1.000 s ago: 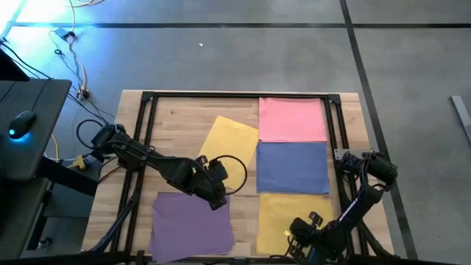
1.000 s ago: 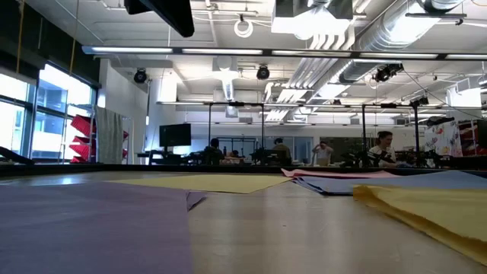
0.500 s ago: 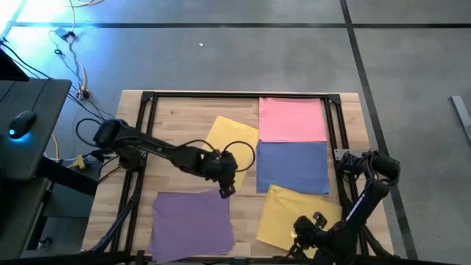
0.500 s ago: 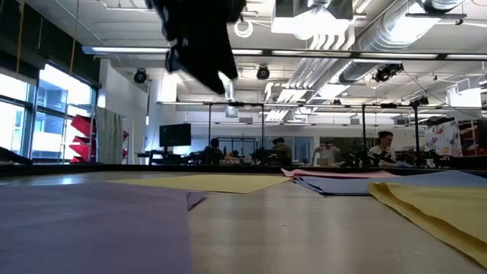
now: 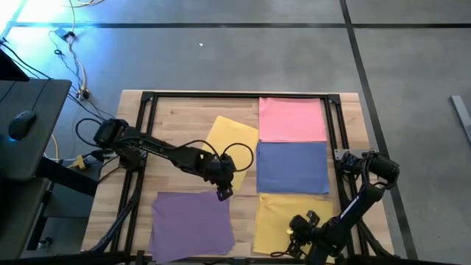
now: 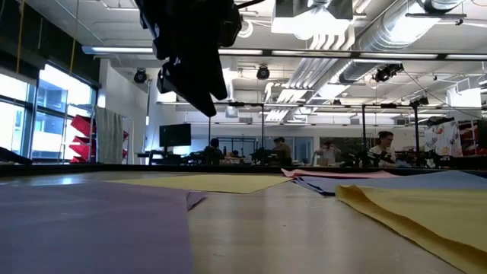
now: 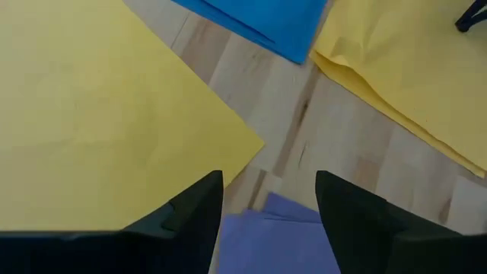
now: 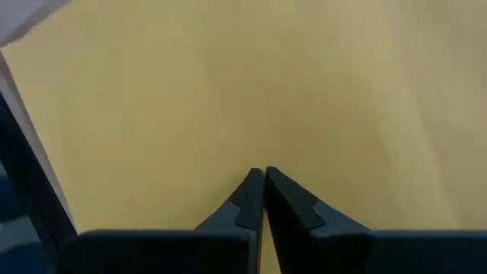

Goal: Organize paper
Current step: Stack the yellow paper on the bottom right of the table

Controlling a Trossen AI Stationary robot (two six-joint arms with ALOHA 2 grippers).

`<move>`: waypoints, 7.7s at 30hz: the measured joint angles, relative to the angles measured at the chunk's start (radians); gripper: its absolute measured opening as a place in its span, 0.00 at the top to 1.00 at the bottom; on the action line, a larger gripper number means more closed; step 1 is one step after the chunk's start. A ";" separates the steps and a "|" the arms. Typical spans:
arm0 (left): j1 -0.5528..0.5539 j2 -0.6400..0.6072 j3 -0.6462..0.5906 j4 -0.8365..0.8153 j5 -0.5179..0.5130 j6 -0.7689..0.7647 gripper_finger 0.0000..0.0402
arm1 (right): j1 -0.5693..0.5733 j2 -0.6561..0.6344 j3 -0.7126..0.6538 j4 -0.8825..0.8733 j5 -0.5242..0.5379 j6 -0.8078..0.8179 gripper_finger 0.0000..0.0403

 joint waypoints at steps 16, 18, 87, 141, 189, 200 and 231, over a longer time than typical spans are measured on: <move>-0.009 0.000 0.000 0.002 -0.001 0.011 0.54 | 0.032 0.003 -0.001 -0.010 0.009 0.018 1.00; -0.009 0.000 0.000 0.002 -0.002 0.011 0.54 | 0.032 0.003 -0.001 -0.014 0.012 0.036 1.00; -0.069 -0.409 0.000 -0.116 0.056 0.188 1.00 | -0.375 -0.105 0.770 -0.521 0.369 -0.870 0.52; -0.154 -0.722 0.003 -0.177 -0.103 0.184 0.67 | -0.598 -0.071 0.736 -0.651 -1.009 -1.241 1.00; -0.209 -0.563 0.003 -0.224 -0.151 0.044 0.67 | -0.484 -0.394 -0.446 0.163 -0.785 -0.868 1.00; -0.209 -0.563 0.003 -0.225 -0.157 0.033 0.67 | -0.484 -0.391 -0.386 0.158 -0.890 -0.982 1.00; -0.241 -0.563 0.002 -0.406 -0.101 -0.267 0.67 | -0.490 -0.391 -0.351 -0.048 -0.707 -0.956 0.67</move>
